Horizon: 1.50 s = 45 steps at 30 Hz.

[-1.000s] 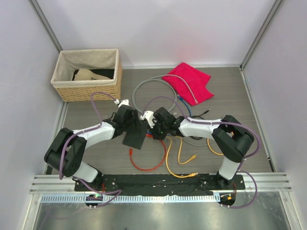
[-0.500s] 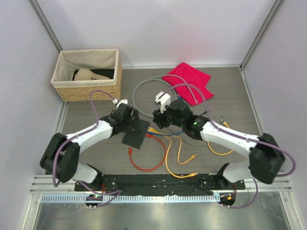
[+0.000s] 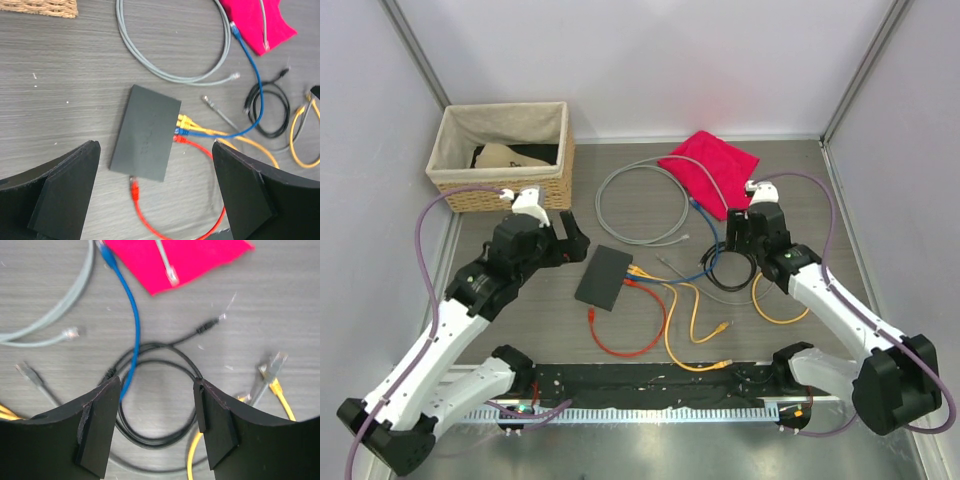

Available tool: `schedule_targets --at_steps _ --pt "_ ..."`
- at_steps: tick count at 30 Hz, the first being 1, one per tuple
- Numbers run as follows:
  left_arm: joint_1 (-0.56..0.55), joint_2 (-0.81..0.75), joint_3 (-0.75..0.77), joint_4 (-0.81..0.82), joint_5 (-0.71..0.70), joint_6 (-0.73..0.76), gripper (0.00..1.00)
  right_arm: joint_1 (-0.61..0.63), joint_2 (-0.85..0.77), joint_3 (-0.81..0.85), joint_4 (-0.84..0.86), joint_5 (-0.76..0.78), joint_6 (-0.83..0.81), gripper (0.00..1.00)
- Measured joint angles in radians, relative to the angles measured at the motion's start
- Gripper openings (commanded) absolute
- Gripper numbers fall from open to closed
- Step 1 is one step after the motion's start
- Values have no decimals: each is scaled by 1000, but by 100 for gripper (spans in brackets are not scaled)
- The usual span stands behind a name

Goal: Insert the plug into the switch port
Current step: Pick up the connector from the center of the board.

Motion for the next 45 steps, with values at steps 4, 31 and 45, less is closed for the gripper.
schedule_targets --at_steps 4,31,45 --pt "0 -63 -29 -25 19 64 100 -9 40 -2 -7 -103 -6 60" --pt "140 -32 -94 -67 121 116 100 278 642 238 77 -323 -175 43" --pt "154 -27 -103 -67 133 116 100 270 613 261 2 -193 -230 1"
